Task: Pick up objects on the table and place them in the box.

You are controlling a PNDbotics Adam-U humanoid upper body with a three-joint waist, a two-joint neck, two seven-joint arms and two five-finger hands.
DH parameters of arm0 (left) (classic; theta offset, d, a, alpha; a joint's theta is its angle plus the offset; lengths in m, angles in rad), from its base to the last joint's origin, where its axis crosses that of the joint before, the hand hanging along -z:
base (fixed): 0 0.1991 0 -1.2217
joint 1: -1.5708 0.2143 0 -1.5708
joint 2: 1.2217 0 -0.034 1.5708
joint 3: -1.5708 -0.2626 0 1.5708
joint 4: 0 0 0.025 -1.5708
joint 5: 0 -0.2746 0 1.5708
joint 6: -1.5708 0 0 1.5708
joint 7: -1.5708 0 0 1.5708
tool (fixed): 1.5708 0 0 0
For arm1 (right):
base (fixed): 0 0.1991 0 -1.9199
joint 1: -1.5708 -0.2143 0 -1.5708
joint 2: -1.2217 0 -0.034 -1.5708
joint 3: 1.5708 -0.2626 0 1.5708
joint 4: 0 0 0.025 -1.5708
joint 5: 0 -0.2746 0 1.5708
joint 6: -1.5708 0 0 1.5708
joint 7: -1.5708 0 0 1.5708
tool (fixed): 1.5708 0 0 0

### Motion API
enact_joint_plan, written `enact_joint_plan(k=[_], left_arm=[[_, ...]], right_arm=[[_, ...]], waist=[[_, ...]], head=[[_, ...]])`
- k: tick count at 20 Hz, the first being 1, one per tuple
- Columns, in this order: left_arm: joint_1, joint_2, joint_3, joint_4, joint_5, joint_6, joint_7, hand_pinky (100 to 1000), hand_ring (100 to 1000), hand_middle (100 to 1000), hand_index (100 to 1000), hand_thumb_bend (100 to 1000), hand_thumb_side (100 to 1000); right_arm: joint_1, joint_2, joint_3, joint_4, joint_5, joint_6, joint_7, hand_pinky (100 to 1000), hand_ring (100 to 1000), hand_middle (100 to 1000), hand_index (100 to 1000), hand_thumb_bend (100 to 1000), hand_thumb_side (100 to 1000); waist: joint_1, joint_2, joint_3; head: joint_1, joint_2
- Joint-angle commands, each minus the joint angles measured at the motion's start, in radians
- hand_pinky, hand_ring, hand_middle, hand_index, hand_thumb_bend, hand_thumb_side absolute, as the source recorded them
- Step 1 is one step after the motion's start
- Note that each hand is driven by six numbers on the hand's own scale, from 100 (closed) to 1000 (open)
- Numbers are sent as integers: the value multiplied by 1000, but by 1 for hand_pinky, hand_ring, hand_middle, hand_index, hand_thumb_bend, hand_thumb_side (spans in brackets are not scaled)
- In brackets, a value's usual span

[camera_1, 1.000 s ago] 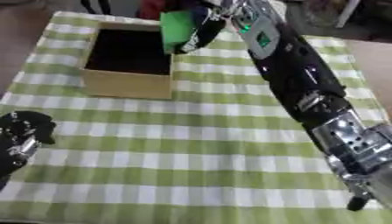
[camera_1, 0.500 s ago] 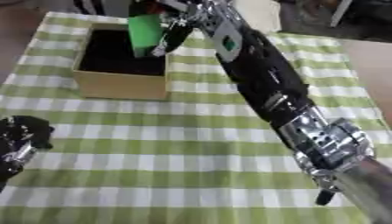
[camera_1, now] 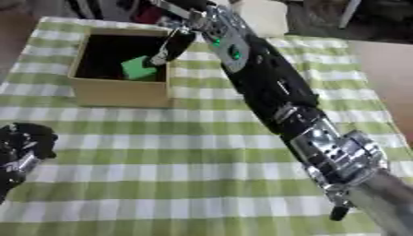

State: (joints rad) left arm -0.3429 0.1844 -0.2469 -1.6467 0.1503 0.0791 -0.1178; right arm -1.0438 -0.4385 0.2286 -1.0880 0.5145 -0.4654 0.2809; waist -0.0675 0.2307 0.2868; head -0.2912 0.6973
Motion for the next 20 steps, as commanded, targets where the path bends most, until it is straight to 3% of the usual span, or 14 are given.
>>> enact_joint_plan(k=[1, 6, 10, 15, 19, 20], left_arm=[[2, 12, 15, -12, 1, -2, 11, 544, 688, 603, 641, 483, 279], [21, 19, 29, -11, 0, -4, 25, 544, 689, 604, 642, 482, 278], [30, 21, 42, -13, -1, -7, 37, 544, 689, 604, 642, 482, 277], [35, 24, 55, -16, -1, -9, 50, 544, 689, 604, 642, 483, 277], [42, 26, 64, -16, -1, -11, 60, 544, 689, 604, 642, 483, 278], [43, 26, 66, -16, -1, -11, 62, 544, 689, 604, 642, 482, 278]], right_arm=[[14, -79, -9, -84, -83, 13, 2, 747, 694, 724, 869, 620, 100], [139, -192, -18, -268, -259, 62, 10, 742, 694, 724, 868, 596, 100], [262, -268, -57, -419, -360, 109, -8, 736, 690, 718, 866, 573, 100], [415, -323, -124, -540, -416, 157, -58, 732, 686, 713, 864, 537, 100], [517, -332, -165, -581, -428, 183, -100, 728, 684, 707, 860, 492, 100], [536, -330, -172, -584, -428, 189, -109, 729, 687, 707, 857, 399, 103]], waist=[[11, -27, -20], [22, -42, -76], [28, -46, -108], [34, -45, -133], [36, -43, -152], [36, -42, -157]], head=[[23, 13], [62, 24], [83, 34], [98, 39], [104, 42], [105, 44]])
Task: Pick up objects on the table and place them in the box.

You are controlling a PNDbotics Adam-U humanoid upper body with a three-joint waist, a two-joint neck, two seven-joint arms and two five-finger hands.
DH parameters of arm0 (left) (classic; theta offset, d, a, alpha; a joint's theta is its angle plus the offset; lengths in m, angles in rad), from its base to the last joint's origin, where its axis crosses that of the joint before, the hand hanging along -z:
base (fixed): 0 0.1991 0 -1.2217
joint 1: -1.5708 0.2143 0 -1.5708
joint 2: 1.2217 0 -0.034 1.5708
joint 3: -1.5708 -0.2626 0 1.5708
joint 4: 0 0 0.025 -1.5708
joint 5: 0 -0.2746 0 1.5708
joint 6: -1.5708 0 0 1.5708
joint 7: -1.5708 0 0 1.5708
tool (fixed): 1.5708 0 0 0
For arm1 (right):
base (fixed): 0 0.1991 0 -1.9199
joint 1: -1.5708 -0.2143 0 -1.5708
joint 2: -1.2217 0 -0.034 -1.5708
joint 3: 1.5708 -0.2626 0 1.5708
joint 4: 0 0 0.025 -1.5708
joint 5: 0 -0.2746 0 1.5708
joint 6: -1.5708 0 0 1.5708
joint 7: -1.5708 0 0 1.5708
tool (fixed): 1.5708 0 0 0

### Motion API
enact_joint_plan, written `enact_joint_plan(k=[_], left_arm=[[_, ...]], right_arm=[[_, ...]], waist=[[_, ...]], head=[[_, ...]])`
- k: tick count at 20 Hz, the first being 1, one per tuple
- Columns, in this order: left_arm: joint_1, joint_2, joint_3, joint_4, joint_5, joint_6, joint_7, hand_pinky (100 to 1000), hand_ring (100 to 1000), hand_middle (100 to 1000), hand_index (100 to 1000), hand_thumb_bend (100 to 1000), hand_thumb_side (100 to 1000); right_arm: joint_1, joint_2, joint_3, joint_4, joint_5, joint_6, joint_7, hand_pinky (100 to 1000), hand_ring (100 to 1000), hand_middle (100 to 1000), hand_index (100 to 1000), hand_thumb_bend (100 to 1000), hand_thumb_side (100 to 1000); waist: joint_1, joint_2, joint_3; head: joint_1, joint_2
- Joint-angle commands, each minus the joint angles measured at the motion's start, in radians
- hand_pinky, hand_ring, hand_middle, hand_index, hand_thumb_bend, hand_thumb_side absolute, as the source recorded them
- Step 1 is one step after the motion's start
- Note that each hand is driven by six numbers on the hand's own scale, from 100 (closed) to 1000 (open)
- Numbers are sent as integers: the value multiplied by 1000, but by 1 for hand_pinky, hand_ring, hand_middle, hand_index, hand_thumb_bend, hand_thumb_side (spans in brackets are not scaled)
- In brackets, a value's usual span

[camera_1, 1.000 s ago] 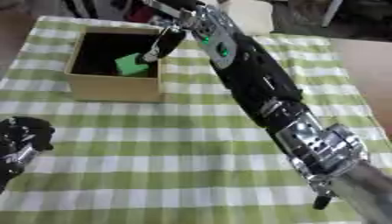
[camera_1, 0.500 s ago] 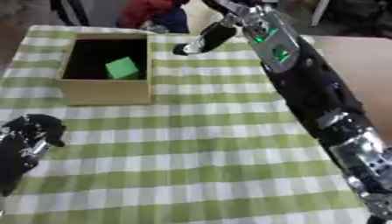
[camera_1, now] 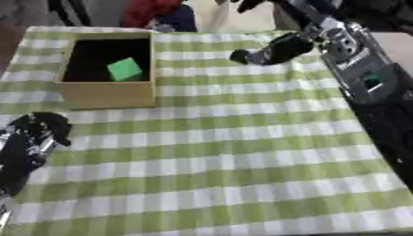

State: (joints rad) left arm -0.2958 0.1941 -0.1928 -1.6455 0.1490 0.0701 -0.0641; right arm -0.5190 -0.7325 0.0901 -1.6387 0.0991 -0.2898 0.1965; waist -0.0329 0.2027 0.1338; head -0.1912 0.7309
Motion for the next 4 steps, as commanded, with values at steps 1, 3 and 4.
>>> enact_joint_plan(k=[1, 3, 4], left_arm=[[-4, 17, 12, -17, 0, -2, 9, 544, 689, 604, 642, 482, 278], [-2, 18, 13, -16, 0, -2, 10, 544, 689, 604, 642, 482, 278], [-2, 18, 13, -16, 0, -2, 10, 544, 689, 605, 642, 482, 279]], right_arm=[[30, -33, -41, -34, -12, 21, -33, 731, 688, 708, 855, 355, 100], [59, -26, -50, -31, -9, 37, -48, 734, 693, 711, 851, 142, 100], [71, -23, -54, -27, -13, 49, -59, 738, 699, 715, 848, 100, 100]], waist=[[3, -13, -10], [3, -12, -18], [3, -11, -21]], head=[[5, 12], [5, 12], [5, 13]])
